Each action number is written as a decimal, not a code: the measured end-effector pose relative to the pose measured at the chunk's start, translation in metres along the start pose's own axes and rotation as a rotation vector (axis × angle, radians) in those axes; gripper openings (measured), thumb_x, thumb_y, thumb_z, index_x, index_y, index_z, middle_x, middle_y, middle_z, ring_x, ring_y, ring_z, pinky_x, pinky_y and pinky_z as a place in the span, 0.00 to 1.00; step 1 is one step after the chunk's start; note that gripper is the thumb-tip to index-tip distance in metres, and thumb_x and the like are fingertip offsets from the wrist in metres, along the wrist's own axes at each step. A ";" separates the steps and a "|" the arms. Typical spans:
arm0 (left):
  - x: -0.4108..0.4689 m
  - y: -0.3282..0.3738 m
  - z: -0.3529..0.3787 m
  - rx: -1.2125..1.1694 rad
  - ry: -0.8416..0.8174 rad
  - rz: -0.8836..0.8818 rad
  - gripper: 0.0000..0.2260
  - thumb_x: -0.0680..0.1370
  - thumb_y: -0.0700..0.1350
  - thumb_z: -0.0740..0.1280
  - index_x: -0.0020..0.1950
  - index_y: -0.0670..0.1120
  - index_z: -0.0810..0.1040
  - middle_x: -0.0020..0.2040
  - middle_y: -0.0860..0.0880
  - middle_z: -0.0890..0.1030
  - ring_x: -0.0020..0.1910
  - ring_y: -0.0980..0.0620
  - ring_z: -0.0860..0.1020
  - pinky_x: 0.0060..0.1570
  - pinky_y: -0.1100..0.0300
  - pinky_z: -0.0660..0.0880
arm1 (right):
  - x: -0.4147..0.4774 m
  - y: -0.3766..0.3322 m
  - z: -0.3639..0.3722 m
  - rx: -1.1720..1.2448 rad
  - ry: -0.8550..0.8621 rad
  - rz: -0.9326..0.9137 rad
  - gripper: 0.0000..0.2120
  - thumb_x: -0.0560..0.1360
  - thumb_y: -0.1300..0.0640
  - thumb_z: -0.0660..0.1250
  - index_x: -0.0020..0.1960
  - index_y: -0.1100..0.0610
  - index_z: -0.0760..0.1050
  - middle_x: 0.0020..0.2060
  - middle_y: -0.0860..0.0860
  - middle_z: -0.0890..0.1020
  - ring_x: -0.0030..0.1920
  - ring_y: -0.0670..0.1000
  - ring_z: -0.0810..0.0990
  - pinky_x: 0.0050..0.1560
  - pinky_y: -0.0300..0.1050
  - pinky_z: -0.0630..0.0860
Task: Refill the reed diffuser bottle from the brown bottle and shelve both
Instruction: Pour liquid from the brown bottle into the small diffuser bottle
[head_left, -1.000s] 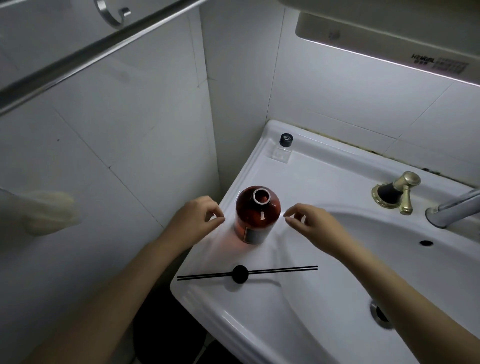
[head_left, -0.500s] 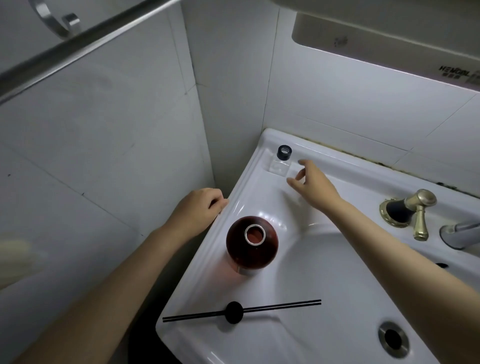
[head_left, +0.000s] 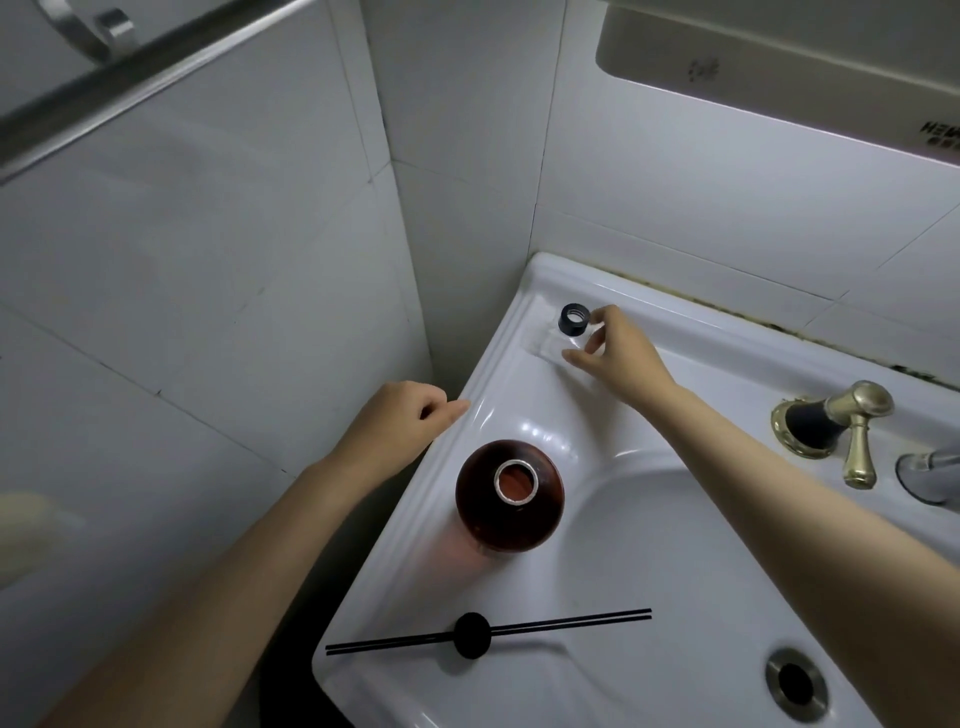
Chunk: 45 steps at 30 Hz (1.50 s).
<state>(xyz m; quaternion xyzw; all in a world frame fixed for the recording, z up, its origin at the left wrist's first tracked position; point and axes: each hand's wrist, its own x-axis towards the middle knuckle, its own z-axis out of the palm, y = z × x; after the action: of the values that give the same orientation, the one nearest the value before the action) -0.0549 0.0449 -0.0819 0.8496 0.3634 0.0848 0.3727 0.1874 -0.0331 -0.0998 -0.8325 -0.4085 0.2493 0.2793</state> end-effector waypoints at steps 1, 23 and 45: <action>-0.001 -0.001 0.000 0.003 0.012 -0.006 0.22 0.76 0.51 0.62 0.25 0.46 0.60 0.22 0.52 0.61 0.24 0.54 0.60 0.28 0.62 0.60 | -0.005 0.001 0.000 0.000 -0.004 -0.002 0.24 0.71 0.52 0.68 0.62 0.59 0.64 0.43 0.51 0.77 0.43 0.53 0.74 0.41 0.45 0.67; -0.085 0.012 -0.007 -0.021 0.065 0.002 0.03 0.75 0.44 0.63 0.47 0.48 0.76 0.41 0.53 0.78 0.40 0.57 0.75 0.36 0.72 0.67 | -0.153 0.023 -0.024 -0.033 -0.068 -0.090 0.20 0.68 0.45 0.68 0.56 0.49 0.67 0.38 0.42 0.75 0.35 0.46 0.76 0.41 0.49 0.74; -0.155 0.045 0.018 -0.108 -0.102 0.180 0.23 0.67 0.56 0.71 0.59 0.53 0.71 0.51 0.59 0.77 0.49 0.65 0.74 0.44 0.77 0.67 | -0.229 -0.044 0.004 -0.078 -0.297 -0.499 0.22 0.70 0.48 0.69 0.59 0.51 0.67 0.41 0.37 0.72 0.39 0.50 0.78 0.42 0.46 0.77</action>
<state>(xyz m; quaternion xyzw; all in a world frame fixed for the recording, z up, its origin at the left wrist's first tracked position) -0.1346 -0.0918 -0.0436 0.8606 0.2611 0.0942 0.4269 0.0370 -0.1973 -0.0302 -0.6708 -0.6464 0.2760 0.2367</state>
